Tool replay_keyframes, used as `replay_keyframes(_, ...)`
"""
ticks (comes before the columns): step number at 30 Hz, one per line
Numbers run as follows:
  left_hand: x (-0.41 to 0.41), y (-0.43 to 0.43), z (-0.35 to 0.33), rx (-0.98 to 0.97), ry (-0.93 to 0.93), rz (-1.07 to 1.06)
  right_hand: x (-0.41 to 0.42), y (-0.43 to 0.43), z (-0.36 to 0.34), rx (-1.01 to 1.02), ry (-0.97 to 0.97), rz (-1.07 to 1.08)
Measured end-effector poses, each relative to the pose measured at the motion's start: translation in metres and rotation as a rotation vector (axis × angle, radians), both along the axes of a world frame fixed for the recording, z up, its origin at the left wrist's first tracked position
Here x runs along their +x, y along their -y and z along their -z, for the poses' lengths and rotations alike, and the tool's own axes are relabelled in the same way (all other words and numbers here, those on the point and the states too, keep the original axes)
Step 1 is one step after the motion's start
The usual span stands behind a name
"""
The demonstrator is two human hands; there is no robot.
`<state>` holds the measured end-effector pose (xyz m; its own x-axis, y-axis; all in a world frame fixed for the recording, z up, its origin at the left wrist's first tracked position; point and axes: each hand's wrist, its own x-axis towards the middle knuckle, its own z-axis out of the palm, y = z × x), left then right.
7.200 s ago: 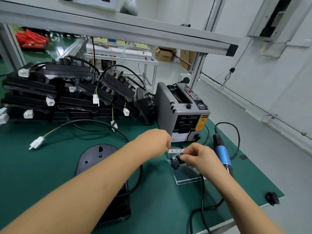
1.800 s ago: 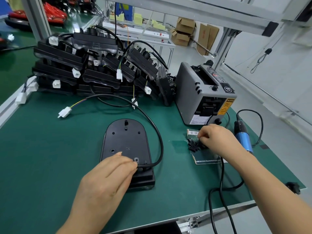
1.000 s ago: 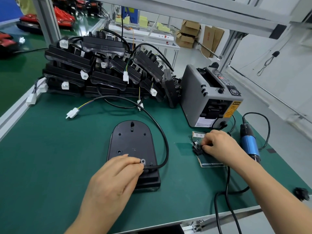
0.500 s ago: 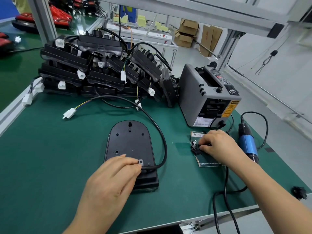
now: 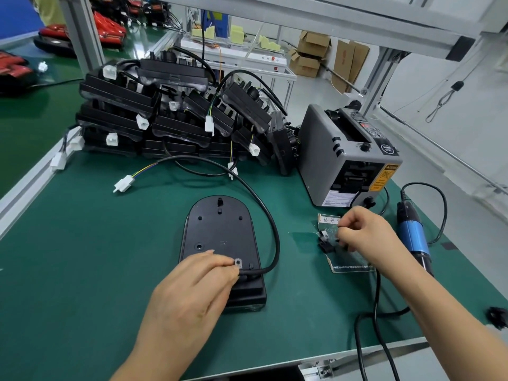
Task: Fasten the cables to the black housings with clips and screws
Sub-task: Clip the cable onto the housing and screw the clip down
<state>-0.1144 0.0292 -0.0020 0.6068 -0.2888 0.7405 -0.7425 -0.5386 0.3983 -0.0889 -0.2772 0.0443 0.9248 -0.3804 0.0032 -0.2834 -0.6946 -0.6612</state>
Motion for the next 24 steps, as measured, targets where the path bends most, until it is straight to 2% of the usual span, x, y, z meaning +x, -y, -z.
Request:
replay_keyframes(7, -0.001, 0.000, -0.001, 0.020, -0.008, -0.004, -0.002, -0.014, -0.008, 0.382, 0.031, 0.043)
replay_keyframes(12, -0.001, 0.001, -0.001, 0.004, -0.021, -0.006, -0.021, -0.071, -0.027, 0.539, 0.063, -0.221)
replay_keyframes(17, -0.001, 0.002, -0.003, -0.027, -0.049, 0.000, -0.031, -0.128, -0.025, 0.410, 0.055, -0.490)
replay_keyframes(20, -0.001, 0.003, -0.002, -0.035, -0.067, 0.011, -0.028, -0.134, -0.021, 0.283, 0.089, -0.523)
replay_keyframes(24, -0.001, 0.003, 0.001, -0.041, -0.067, 0.010, -0.025, -0.133, -0.021, 0.006, 0.170, -0.554)
